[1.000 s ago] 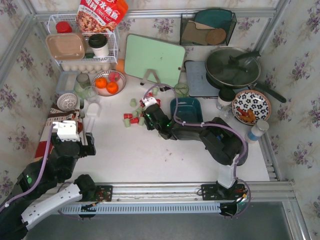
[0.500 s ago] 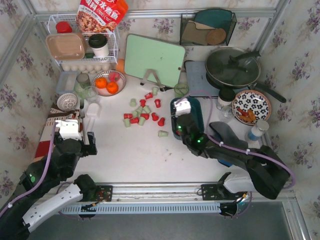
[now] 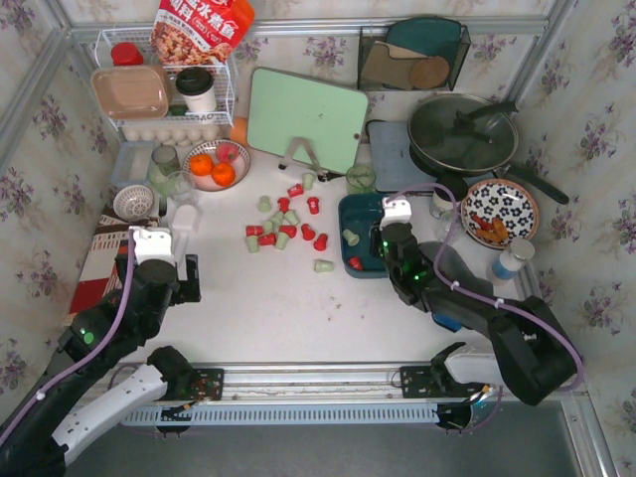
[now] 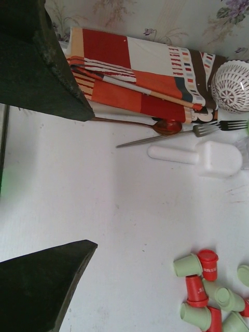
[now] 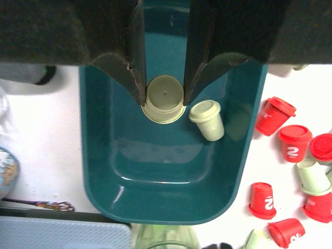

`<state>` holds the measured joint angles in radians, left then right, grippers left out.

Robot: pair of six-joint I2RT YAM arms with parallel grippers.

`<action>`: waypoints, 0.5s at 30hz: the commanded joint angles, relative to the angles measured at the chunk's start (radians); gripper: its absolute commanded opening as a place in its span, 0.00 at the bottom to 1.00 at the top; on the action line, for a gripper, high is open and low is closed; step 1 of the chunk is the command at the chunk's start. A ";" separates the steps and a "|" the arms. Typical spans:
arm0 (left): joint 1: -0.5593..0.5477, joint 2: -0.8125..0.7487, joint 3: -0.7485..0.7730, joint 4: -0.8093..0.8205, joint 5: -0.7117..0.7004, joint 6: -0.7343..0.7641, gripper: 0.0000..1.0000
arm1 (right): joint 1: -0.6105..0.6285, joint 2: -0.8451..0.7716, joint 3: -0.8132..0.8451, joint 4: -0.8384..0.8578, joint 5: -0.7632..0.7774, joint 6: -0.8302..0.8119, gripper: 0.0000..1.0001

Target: Mix the coffee capsules in the storage basket

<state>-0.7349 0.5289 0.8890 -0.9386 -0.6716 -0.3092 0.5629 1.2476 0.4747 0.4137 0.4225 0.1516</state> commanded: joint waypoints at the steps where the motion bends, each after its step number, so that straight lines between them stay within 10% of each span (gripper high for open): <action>1: 0.037 0.022 0.005 0.031 0.047 0.016 0.99 | -0.011 0.082 0.080 -0.092 -0.120 0.047 0.18; 15: 0.067 0.007 0.001 0.050 0.093 0.025 0.99 | -0.011 0.142 0.144 -0.186 -0.147 0.065 0.53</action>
<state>-0.6724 0.5358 0.8894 -0.9310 -0.5953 -0.3012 0.5507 1.4117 0.6117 0.2337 0.2710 0.2077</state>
